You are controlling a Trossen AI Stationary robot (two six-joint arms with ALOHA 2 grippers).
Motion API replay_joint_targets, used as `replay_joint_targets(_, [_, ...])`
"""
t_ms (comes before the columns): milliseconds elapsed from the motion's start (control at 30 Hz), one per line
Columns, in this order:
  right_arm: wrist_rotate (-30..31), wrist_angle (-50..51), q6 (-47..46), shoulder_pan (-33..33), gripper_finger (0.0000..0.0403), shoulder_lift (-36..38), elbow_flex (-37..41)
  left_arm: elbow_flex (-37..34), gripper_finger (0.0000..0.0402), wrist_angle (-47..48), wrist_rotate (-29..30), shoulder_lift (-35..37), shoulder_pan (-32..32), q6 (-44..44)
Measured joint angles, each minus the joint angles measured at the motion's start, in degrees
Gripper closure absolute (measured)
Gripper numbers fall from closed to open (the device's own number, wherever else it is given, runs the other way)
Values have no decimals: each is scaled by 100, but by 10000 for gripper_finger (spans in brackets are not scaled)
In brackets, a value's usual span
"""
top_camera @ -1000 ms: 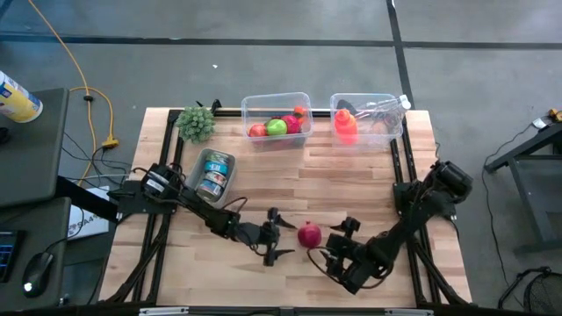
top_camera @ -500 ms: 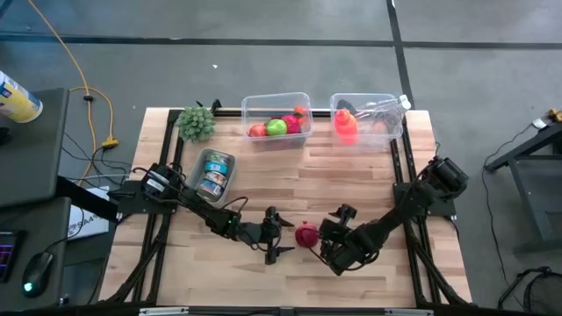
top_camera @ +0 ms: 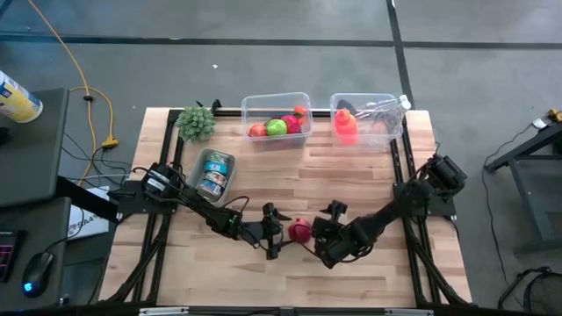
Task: Pick & Place Food Item
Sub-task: Put the pomegranate into the left transparent bin
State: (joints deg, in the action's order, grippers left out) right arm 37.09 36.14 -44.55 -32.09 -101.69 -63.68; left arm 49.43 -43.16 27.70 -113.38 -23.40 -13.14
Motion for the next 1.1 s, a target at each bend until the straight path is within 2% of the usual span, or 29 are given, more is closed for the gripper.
replay_joint_targets(133, [-72, -40, 67, 87, 21, 0, 0, 0, 49, -15, 0, 0, -2, 171])
replay_joint_targets(467, [-321, -602, 898, 399, 21, 0, 2, -11, 49, 6, -221, 0, 126, 170])
replay_joint_targets(767, [-528, -794, 1057, 612, 21, 4, 7, -17, 48, -52, -290, 2, 195, 394])
replay_joint_targets(1100, [-1267, -1027, 1710, 912, 21, 20, 11, -22, 49, -100, -488, 2, 256, 798])
